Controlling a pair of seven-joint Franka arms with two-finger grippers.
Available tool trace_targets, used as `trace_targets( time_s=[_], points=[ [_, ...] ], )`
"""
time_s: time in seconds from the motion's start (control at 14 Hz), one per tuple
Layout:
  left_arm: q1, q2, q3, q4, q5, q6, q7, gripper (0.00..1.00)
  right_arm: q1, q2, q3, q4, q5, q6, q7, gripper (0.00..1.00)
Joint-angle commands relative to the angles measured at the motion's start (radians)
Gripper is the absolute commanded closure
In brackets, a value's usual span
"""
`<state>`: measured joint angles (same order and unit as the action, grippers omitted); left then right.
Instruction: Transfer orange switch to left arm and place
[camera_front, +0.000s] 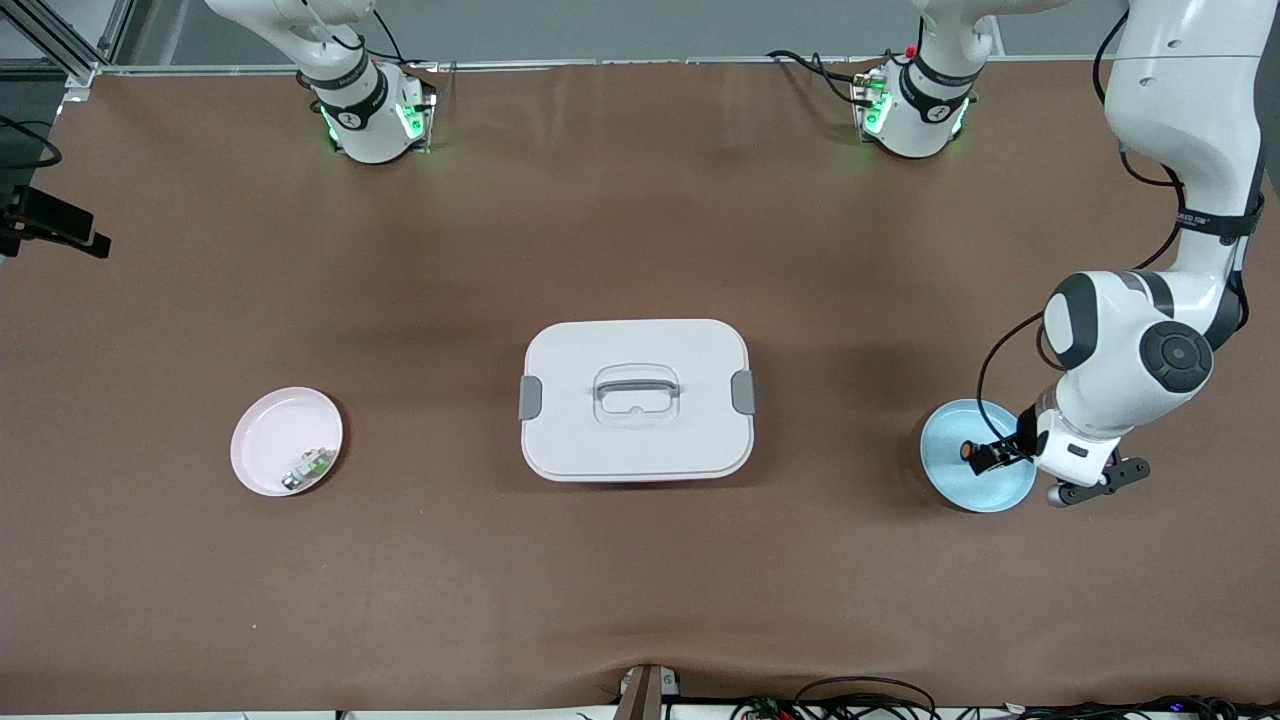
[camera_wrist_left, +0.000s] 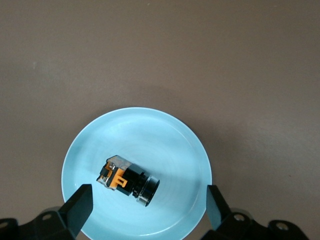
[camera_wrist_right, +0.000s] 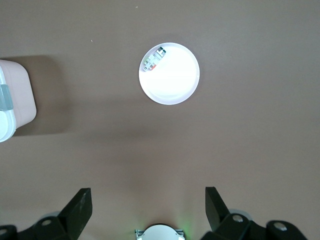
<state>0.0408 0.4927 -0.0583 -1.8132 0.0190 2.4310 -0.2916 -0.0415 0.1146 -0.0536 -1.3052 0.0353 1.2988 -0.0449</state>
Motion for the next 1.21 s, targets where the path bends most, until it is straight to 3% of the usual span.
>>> trace_targets(
  time_s=[0.0, 0.21, 0.43, 0.93, 1.14],
  points=[
    [-0.016, -0.037, 0.017, 0.011, -0.065, -0.006, 0.124, 0.0, -0.011, -0.007, 0.009, -0.008, 0.009, 0.008, 0.016, 0.0],
    [-0.018, -0.06, 0.017, 0.057, -0.093, -0.018, 0.163, 0.0, -0.011, -0.01, 0.009, -0.008, 0.009, 0.023, 0.016, 0.0],
    [-0.055, -0.098, 0.046, 0.129, -0.091, -0.13, 0.163, 0.0, -0.011, -0.012, 0.009, -0.008, 0.009, 0.054, 0.016, 0.0],
    [-0.045, -0.38, 0.058, 0.091, -0.085, -0.38, 0.164, 0.0, -0.011, -0.012, 0.009, -0.008, 0.009, 0.079, 0.016, 0.0],
    [-0.044, -0.43, 0.051, 0.159, -0.082, -0.527, 0.155, 0.0, -0.011, -0.012, 0.009, -0.008, 0.009, 0.077, 0.016, 0.0]
  ],
)
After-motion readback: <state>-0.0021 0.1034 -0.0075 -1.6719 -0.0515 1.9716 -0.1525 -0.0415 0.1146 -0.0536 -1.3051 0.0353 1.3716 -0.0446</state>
